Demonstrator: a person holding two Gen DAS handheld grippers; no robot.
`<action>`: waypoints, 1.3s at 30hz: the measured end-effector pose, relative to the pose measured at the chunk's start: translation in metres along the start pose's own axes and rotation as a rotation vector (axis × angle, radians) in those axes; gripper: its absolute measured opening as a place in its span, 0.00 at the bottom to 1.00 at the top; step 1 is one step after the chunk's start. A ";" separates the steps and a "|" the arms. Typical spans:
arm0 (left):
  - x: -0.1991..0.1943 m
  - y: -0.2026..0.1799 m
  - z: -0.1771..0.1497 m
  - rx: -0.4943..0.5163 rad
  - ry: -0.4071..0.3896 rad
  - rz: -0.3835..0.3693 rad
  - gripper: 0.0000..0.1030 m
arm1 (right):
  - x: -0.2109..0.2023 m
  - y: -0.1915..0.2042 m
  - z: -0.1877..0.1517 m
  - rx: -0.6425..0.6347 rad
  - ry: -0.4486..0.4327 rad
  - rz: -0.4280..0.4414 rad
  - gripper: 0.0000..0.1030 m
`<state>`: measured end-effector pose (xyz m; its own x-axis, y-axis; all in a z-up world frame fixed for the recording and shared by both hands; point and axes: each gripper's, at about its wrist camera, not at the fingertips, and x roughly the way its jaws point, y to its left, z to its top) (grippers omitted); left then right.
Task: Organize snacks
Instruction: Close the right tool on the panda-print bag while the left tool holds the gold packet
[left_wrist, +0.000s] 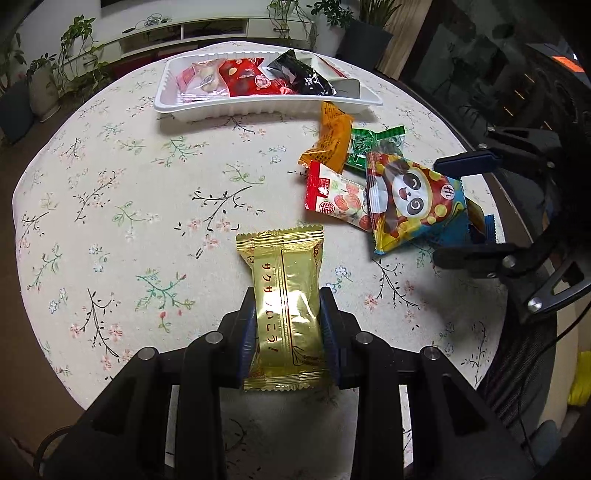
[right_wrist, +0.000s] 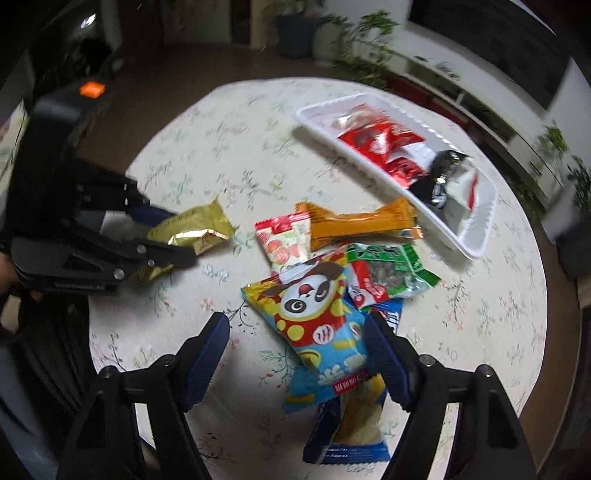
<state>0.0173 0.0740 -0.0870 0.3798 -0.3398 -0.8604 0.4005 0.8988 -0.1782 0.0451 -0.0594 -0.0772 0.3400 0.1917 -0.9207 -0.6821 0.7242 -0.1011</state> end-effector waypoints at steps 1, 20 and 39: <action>0.001 0.000 0.001 -0.001 -0.001 -0.002 0.28 | 0.004 0.002 0.001 -0.016 0.019 -0.001 0.75; 0.002 0.003 0.003 -0.002 -0.004 -0.015 0.28 | 0.037 -0.010 0.008 0.069 0.140 0.086 0.44; -0.017 0.006 0.008 -0.042 -0.056 -0.083 0.28 | -0.022 -0.027 -0.035 0.414 -0.145 0.253 0.39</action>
<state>0.0201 0.0828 -0.0694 0.3933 -0.4271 -0.8142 0.3976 0.8775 -0.2683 0.0334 -0.1062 -0.0676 0.3039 0.4640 -0.8321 -0.4508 0.8394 0.3035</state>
